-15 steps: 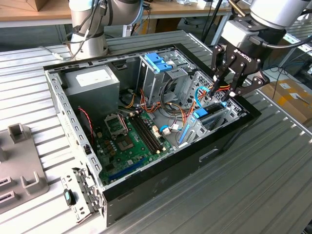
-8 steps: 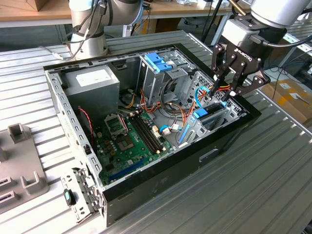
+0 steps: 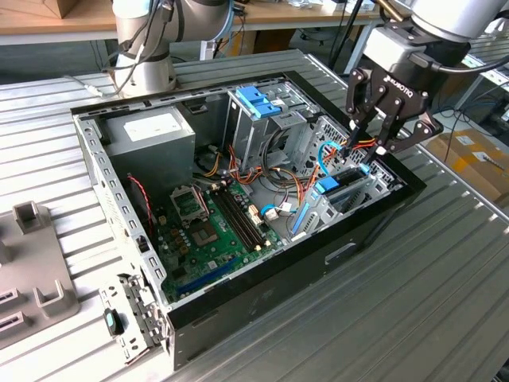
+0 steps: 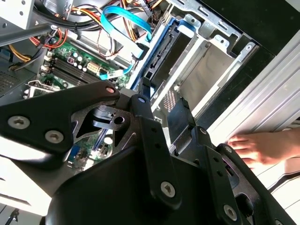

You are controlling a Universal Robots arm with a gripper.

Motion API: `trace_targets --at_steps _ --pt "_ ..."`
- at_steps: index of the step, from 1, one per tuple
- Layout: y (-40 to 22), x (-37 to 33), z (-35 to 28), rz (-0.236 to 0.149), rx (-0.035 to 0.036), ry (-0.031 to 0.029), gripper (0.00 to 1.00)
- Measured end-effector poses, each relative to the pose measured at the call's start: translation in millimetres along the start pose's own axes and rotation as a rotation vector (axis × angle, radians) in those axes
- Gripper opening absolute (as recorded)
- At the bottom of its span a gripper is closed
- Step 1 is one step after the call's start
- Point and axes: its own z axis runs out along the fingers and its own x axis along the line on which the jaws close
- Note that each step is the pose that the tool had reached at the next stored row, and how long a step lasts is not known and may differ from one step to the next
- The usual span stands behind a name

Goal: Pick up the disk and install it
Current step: 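Insert the first disk wire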

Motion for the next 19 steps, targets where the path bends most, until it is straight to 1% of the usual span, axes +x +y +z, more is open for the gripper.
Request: trace_targets --at_steps 3,10,15,17,19 --pt "0.0 0.0 -1.6 0.0 0.0 -0.0002 0.43" --pt "0.0 -0.9 -2.2 0.0 0.0 0.0003 0.43" --pt "-0.1 -17.8 -1.9 0.0 0.0 0.0001 0.43" --pt "-0.6 -21.9 -1.8 0.0 -0.0001 0.0 0.43" --pt "-2.0 -23.2 -1.4 0.0 0.0 0.0 0.43"
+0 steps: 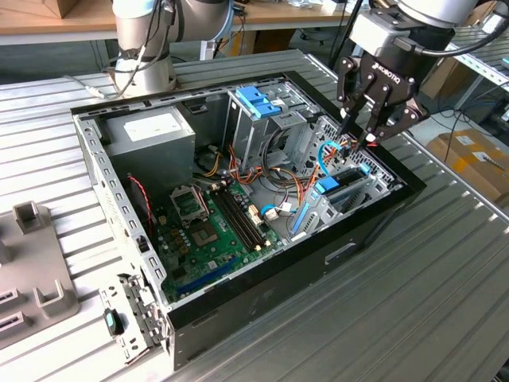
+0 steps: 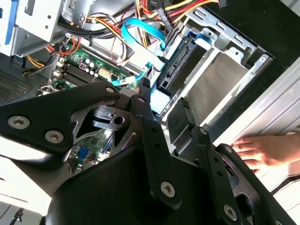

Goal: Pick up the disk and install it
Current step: 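Insert the first disk wire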

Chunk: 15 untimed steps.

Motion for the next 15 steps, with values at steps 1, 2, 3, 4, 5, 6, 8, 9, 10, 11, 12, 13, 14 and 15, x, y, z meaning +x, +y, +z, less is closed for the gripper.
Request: trace_targets --at_steps 1,2,3,4,5,6,8,9,10,11,12,13,14,15 --pt "-1.3 -0.7 0.9 0.0 0.0 -0.0002 0.43" --pt "-2.7 -1.9 3.0 0.0 0.0 0.0 0.43" --pt "-4.2 -2.9 5.9 0.0 0.0 0.0001 0.43" --pt "-7.2 -4.1 8.5 0.0 0.0 0.0002 0.43" --pt "-11.4 -5.2 11.1 0.0 0.0 0.0004 0.43" --pt "-14.1 -6.1 12.8 0.0 0.0 0.0009 0.43" --pt "-19.6 -7.2 19.0 0.0 0.0 0.0026 0.43" --pt "-20.4 -7.2 20.6 0.0 0.0 0.0034 0.43" --pt "-20.5 -7.2 22.0 0.0 0.0 0.0042 0.43" --pt "-20.5 -7.2 23.3 0.0 -0.0001 0.0045 0.43" --pt "-20.5 -7.1 24.7 0.0 0.0 0.0046 0.43" --pt "-20.5 -7.0 25.6 0.0 0.0 0.0045 0.43" --pt "-20.6 -6.6 27.0 0.0 -0.0001 0.0046 0.43" --pt "-20.6 -6.5 27.5 0.0 0.0 0.0047 0.43"
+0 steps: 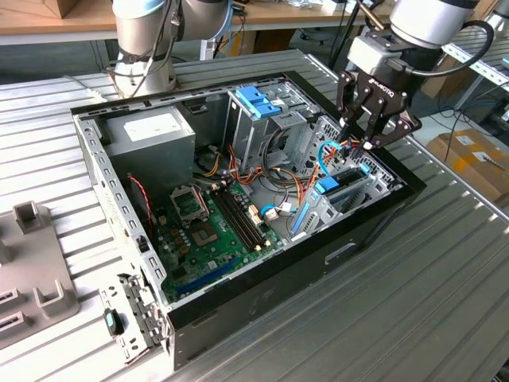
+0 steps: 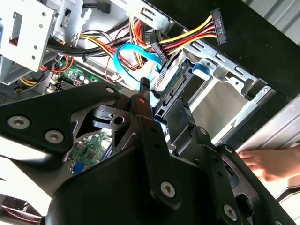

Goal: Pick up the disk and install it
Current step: 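Insert the first disk wire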

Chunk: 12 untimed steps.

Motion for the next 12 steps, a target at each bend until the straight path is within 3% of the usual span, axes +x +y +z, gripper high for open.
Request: trace_targets --at_steps 6,10,12 --pt "0.0 0.2 0.8 0.0 0.0 0.0001 0.43" --pt "0.0 0.3 3.1 0.0 -0.0002 0.0131 0.43" --pt "0.0 0.3 3.0 0.0 -0.0001 0.0164 0.43"
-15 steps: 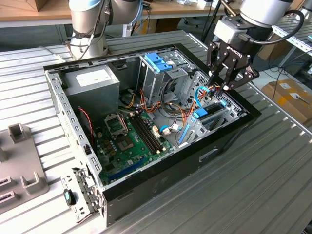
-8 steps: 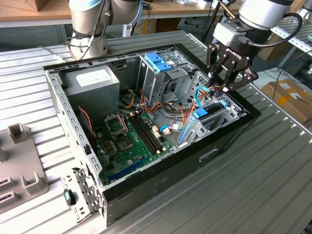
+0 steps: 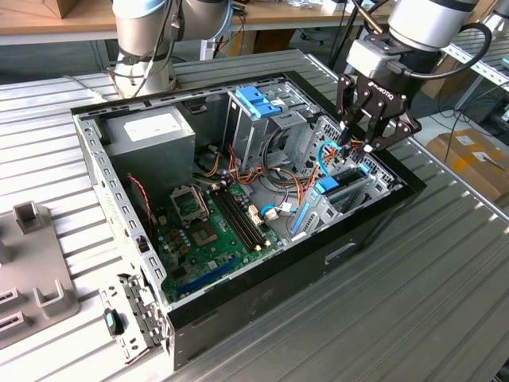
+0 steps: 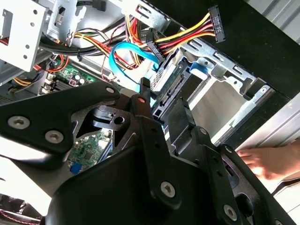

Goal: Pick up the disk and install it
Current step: 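Insert the first disk wire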

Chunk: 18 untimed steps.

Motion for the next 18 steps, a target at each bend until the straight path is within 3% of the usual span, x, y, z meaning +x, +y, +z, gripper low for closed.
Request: trace_targets --at_steps 18 --pt "1.6 0.0 0.4 0.0 0.0001 0.0003 0.43"
